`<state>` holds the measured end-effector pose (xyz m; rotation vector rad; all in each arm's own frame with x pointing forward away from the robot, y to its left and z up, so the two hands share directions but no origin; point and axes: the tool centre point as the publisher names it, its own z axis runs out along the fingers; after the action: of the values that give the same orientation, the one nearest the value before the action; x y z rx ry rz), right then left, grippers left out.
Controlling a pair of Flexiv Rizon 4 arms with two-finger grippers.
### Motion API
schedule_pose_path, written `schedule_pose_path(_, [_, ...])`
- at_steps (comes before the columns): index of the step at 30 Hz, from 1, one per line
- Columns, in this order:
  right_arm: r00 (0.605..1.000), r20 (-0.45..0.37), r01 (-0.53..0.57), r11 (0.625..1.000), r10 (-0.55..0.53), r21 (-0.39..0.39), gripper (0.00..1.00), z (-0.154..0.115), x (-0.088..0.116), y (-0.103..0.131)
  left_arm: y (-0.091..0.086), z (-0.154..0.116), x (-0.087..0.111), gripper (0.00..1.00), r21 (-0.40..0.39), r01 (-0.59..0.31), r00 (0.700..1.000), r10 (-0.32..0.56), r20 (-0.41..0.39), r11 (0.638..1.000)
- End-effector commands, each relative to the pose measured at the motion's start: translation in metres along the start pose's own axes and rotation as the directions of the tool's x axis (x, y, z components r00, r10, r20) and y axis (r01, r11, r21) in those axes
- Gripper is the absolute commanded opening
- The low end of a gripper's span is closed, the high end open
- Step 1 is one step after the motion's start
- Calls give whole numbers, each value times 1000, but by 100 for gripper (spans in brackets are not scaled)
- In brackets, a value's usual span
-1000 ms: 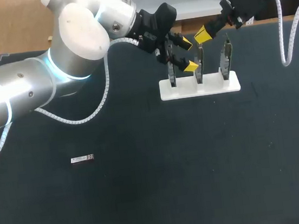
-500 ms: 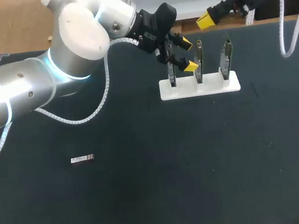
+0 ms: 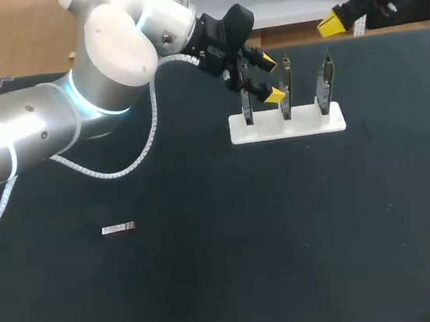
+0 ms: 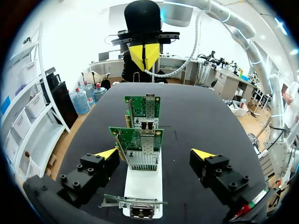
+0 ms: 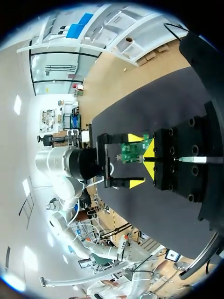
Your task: Pick up the optical module with the left hand, and insert it into the network port with the right hand.
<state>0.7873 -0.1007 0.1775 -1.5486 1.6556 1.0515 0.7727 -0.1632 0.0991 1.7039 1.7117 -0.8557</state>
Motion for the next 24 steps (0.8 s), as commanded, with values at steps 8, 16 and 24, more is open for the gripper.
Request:
schedule_pose_path(8, [999, -46, -25, 1000, 26, 8, 0, -24, 22, 7, 1, -1, -1, 100, 2, 3, 1000, -3, -7, 1000])
schedule_pose_path(16, [998, -48, -39, 999, 39, 9, 0, -29, 31, 7, 1, -1, -1, 100, 2, 3, 1000, -3, -7, 1000])
schedule_pose_path(24, [998, -59, -39, 999, 38, -8, 0, -29, 35, 6, 1, -1, -1, 100, 2, 3, 1000, -3, -7, 1000])
